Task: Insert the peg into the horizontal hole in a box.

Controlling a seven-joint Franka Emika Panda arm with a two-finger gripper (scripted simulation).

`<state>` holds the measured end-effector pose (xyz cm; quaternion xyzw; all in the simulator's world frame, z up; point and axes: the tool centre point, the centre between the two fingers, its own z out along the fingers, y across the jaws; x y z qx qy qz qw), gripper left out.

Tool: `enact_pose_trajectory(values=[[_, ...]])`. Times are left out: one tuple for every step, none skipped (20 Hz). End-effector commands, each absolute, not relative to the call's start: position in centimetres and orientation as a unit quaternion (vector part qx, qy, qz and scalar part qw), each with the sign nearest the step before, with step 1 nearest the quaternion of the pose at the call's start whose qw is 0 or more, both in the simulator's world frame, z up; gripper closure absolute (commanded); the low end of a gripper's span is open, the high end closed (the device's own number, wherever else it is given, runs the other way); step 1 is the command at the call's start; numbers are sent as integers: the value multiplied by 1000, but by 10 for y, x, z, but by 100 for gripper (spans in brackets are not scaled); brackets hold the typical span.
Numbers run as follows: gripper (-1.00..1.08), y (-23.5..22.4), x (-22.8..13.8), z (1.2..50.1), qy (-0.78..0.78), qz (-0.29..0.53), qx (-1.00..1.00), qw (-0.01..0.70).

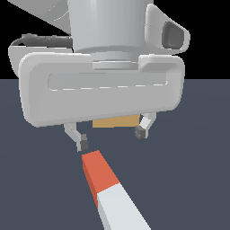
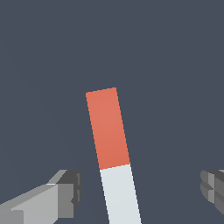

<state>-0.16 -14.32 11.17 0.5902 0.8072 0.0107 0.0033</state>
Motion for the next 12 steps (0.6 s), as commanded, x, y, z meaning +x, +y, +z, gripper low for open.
enact_pose_trajectory(values=[[-92, -159, 0, 102, 820, 8, 573, 2], [-92, -165, 1, 98, 824, 8, 566, 2], [-92, -171, 2, 95, 828, 7, 560, 2], [-92, -176, 3, 91, 832, 6, 554, 2], [-92, -181, 4, 88, 836, 5, 549, 1], [-92, -186, 5, 85, 839, 4, 544, 1], [-92, -190, 6, 83, 842, 4, 539, 1], [-92, -194, 7, 80, 845, 3, 534, 1], [-92, -198, 8, 78, 848, 2, 530, 0], [-92, -201, 9, 76, 850, 2, 527, 0], [-92, -204, 10, 74, 852, 1, 523, 0], [-92, -207, 11, 73, 854, 1, 520, 0]])
